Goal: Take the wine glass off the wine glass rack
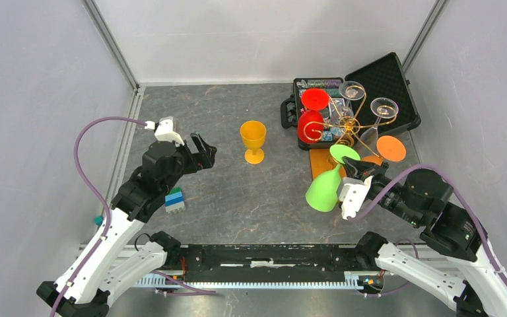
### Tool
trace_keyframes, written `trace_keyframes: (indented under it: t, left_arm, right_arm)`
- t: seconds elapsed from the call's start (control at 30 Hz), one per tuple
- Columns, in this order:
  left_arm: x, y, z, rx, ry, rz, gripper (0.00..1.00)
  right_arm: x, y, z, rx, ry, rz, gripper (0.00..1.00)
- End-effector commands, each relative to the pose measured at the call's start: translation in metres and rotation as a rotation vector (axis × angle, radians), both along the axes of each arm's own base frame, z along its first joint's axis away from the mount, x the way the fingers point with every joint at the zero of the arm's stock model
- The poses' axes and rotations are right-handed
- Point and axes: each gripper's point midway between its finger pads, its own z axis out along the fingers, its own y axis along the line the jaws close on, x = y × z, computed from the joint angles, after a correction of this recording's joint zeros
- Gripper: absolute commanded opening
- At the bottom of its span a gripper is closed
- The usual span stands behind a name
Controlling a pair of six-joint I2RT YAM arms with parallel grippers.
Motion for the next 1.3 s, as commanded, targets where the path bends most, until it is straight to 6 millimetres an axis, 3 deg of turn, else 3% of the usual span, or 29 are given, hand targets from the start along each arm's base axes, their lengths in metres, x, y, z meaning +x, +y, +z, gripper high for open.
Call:
trace_keyframes:
  t: [0.0, 0.37, 0.7, 1.0, 1.27]
  left_arm:
    - [0.004, -0.001, 0.009, -0.02, -0.034, 0.002, 1.0]
    - [0.004, -0.001, 0.007, -0.015, -0.032, 0.002, 1.0]
    - [0.004, 0.0, 0.011, -0.017, -0.04, 0.004, 1.0]
    - [0.004, -0.001, 0.014, -0.026, -0.044, -0.001, 1.0]
    - [0.002, -0.004, 0.017, -0.041, -0.047, -0.013, 1.0]
  right_arm:
    - [0.011, -0.002, 0.007, 0.014, -0.047, -0.047, 0.0]
    - [0.027, 0.005, 0.021, 0.044, -0.143, -0.074, 0.0]
    - [0.05, -0.02, 0.024, 0.023, -0.214, -0.271, 0.0]
    - [0.033, -0.043, 0.041, 0.068, -0.247, -0.3, 0.0]
    - [0.017, -0.057, 0.037, 0.039, -0.205, -0.283, 0.0]
